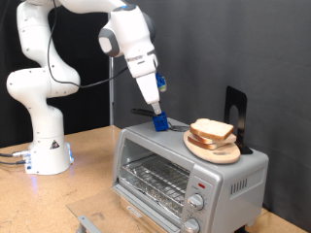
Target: Make a piece of toast with the oven
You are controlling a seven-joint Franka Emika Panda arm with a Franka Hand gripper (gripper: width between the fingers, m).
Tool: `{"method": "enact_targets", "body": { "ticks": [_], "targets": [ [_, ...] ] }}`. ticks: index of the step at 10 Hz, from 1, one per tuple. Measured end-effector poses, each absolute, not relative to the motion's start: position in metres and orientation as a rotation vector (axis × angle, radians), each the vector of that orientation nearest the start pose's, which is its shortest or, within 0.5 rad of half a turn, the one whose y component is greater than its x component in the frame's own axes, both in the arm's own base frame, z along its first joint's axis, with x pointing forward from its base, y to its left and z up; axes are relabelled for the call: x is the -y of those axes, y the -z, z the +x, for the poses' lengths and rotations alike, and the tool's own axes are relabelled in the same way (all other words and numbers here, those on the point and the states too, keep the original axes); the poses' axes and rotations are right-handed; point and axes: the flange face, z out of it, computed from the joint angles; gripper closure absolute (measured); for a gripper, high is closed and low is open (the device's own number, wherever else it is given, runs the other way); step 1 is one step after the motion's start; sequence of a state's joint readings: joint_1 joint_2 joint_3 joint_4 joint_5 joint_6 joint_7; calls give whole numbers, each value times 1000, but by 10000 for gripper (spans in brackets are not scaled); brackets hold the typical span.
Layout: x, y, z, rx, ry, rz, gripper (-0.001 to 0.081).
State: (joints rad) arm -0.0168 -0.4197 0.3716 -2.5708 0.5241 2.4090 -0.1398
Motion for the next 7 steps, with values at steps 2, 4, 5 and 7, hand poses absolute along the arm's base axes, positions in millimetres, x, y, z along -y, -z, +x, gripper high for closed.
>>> {"method": "enact_targets", "body": {
  "ticks": [2,4,5,7],
  "targets": [
    [-156,-411,402,194,317,-2851,-3],
    [-158,-403,401,198,307,-2856,-3],
    [-159,-399,401,198,303,-2858,-3],
    [-160,-393,402,194,303,-2858,-3]
  ]
}}
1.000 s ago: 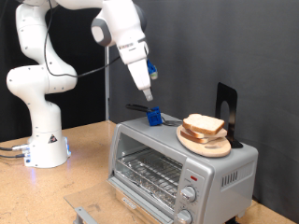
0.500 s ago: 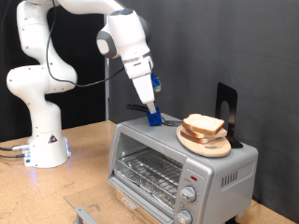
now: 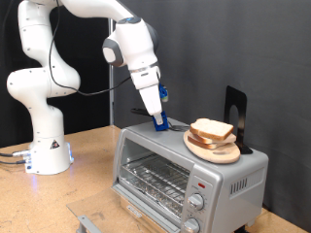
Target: Make a piece of toast with the oven
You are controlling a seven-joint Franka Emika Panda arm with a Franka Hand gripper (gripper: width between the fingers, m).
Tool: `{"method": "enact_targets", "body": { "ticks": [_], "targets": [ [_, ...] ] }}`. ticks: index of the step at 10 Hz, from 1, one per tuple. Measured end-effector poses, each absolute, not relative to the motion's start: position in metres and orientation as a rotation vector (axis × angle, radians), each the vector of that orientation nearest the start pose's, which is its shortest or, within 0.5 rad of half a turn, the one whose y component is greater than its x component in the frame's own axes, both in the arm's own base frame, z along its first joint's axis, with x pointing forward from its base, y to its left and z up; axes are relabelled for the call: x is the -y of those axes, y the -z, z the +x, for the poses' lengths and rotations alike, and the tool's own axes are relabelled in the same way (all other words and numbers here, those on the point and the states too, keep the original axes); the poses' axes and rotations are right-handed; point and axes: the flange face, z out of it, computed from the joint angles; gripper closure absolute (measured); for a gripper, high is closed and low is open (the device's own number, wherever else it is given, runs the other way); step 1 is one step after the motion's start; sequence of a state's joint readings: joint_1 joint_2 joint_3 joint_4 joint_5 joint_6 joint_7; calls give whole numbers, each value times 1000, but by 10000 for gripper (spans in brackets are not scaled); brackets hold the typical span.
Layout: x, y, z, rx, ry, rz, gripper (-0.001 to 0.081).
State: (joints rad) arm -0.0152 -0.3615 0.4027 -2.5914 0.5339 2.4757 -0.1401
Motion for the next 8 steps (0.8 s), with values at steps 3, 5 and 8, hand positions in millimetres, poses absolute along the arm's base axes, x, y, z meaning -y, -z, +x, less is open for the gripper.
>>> {"method": "enact_targets", "body": {
  "ticks": [3,5,8],
  "targets": [
    [-162,-391,400,192,305,-2856,-3],
    [-163,-388,398,198,296,-2858,-3],
    [-167,-384,395,202,292,-2859,-3]
  ]
}}
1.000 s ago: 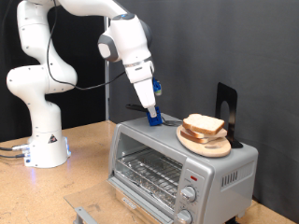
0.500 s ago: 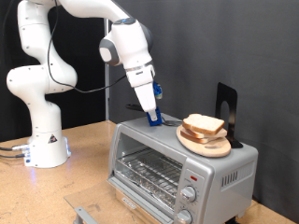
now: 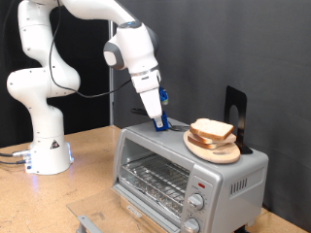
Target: Make a piece of toast with the oven
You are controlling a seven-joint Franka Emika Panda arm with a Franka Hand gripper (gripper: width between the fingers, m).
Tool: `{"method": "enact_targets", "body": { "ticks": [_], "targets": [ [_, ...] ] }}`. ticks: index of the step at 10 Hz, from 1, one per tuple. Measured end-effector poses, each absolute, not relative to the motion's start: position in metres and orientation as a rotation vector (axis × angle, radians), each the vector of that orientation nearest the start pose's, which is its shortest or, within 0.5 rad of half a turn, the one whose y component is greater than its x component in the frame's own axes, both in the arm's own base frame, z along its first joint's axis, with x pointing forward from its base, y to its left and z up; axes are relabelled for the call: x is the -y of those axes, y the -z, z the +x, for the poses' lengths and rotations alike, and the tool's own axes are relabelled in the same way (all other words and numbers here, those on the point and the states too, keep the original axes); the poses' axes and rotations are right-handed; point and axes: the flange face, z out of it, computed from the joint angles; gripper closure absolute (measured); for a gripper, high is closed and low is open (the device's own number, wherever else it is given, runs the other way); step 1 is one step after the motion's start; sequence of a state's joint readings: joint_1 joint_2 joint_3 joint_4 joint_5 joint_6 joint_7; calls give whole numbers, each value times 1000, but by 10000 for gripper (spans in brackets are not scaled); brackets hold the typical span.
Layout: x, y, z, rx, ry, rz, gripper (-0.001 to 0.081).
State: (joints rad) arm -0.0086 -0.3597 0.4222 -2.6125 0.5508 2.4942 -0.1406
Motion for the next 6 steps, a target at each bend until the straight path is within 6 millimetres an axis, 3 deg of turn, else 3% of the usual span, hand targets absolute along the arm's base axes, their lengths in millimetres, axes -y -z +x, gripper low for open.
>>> {"method": "enact_targets", "body": {
  "ticks": [6],
  "targets": [
    [-172,-377,395,204,297,-2858,-3]
  ]
}}
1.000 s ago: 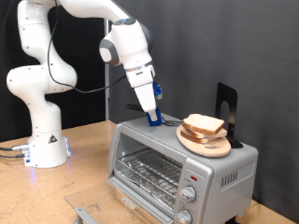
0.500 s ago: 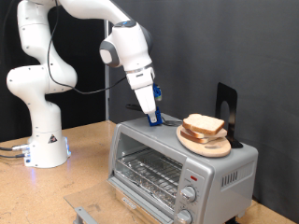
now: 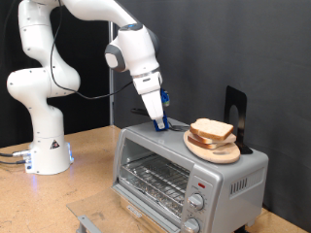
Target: Make a piece of toast with the oven
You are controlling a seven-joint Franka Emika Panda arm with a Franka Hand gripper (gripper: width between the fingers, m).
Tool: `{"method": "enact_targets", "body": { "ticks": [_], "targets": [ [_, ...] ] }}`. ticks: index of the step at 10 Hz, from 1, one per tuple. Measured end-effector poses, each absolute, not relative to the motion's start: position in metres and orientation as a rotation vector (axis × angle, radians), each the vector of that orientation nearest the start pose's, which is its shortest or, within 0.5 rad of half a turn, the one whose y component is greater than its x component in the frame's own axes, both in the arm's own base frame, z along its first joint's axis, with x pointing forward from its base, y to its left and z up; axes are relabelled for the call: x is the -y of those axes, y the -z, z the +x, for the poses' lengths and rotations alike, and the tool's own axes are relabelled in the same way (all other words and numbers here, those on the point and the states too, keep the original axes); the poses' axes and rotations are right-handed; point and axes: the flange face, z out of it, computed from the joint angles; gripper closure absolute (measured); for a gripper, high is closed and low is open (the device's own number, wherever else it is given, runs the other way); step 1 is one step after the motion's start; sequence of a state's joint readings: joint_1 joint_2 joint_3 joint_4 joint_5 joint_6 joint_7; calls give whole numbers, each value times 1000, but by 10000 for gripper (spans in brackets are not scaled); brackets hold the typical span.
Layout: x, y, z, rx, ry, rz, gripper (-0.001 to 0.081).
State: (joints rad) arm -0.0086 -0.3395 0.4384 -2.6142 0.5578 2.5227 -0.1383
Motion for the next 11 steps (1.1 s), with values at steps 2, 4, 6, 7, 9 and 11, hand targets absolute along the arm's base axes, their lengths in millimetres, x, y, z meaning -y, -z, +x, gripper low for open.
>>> {"method": "enact_targets", "body": {
  "ticks": [2,4,6,7,9,11],
  "targets": [
    [-173,-376,395,208,295,-2859,-3],
    [-175,-376,394,201,295,-2851,-3],
    [-178,-377,392,219,293,-2843,-3],
    [-180,-376,390,230,292,-2841,-3],
    [-183,-377,387,245,292,-2841,-3],
    [-185,-376,383,255,290,-2843,-3]
  ]
}}
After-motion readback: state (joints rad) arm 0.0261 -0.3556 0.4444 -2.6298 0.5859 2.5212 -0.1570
